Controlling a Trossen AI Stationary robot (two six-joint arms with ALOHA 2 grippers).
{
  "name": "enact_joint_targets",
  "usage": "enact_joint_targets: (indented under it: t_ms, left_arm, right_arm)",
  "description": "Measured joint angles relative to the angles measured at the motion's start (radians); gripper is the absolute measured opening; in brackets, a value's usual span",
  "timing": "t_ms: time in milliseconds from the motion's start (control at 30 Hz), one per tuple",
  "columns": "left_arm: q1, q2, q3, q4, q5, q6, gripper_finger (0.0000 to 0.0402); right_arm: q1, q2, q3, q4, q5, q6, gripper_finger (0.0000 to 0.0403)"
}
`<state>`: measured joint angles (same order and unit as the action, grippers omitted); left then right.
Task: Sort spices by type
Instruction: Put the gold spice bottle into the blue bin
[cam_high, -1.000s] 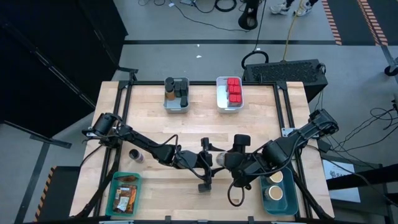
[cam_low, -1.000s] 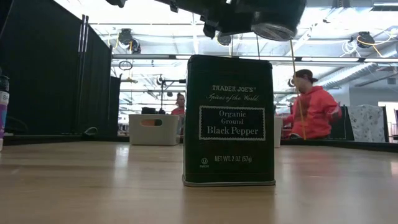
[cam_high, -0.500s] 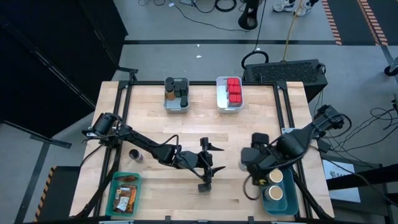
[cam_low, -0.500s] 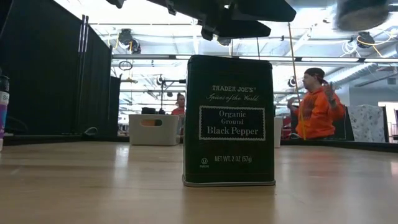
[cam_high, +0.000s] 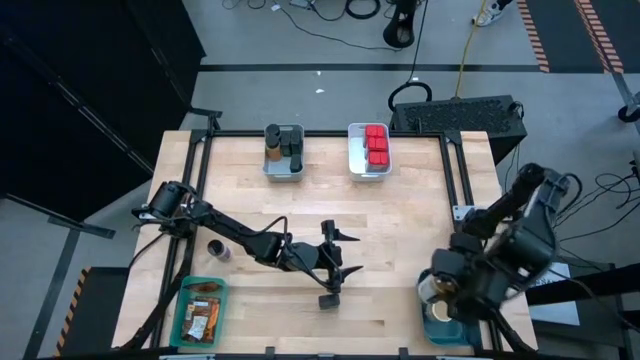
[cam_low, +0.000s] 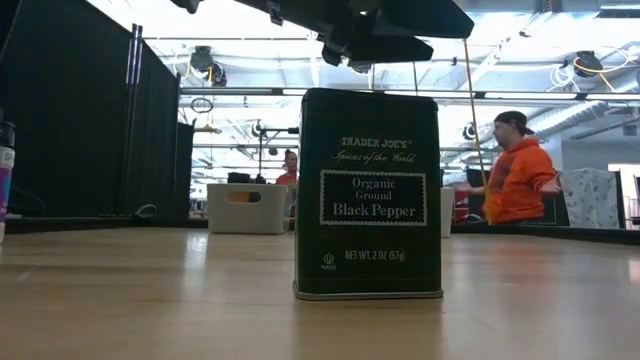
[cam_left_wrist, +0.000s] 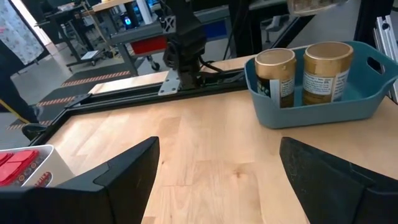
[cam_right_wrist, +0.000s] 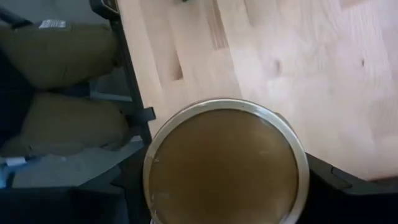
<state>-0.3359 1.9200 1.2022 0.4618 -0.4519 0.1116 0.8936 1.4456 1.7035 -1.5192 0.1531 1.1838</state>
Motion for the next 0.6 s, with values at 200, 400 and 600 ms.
enact_joint_targets:
  t_ms: [200, 400, 600]
  left_arm:
    - [0.0, 0.0, 0.0, 0.0, 0.0, 0.0, 0.0332]
    - [0.0, 0.0, 0.0, 0.0, 0.0, 0.0, 0.0332]
    - [0.0, 0.0, 0.0, 0.0, 0.0, 0.0, 0.0332]
  right_arm:
    - [0.168, 0.001, -0.045, -0.007, 0.066, 0.278, 0.0253]
    - [0.32, 0.001, -0.132, 0.046, 0.077, 0.56, 0.0253]
    - [0.439, 0.002, -0.187, 0.136, 0.076, 0.797, 0.0253]
